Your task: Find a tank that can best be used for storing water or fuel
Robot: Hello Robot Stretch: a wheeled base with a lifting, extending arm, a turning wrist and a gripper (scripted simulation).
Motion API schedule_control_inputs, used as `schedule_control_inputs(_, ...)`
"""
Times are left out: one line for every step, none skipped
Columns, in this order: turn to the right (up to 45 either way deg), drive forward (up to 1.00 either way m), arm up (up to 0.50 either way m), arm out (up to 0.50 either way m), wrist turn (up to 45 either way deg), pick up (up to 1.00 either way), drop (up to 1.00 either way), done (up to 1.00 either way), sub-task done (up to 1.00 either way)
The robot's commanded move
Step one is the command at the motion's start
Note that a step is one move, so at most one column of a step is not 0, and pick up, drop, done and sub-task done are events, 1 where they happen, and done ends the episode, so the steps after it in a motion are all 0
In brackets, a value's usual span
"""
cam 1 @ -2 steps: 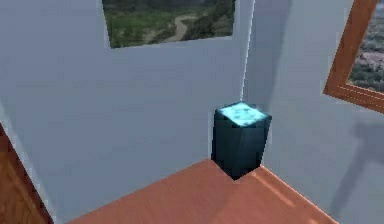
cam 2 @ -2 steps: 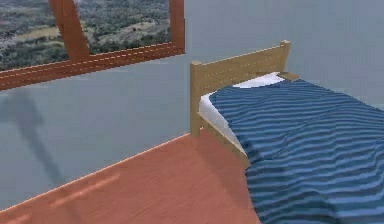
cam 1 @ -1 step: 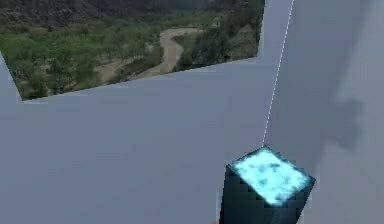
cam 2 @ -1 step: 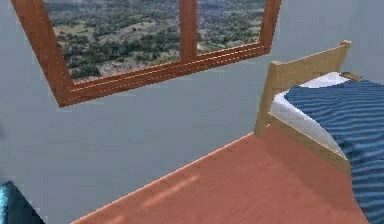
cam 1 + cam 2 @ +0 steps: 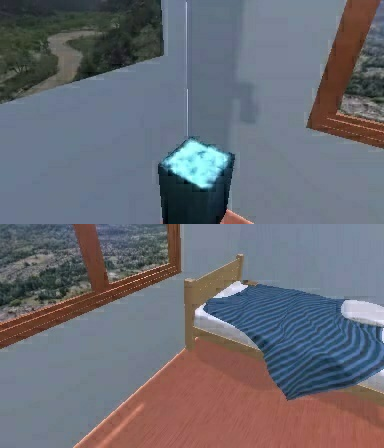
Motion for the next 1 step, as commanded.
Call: schedule_control_inputs(0.0, 0.0, 0.0, 0.0, 0.0, 0.0, 0.0, 1.0, 0.0)
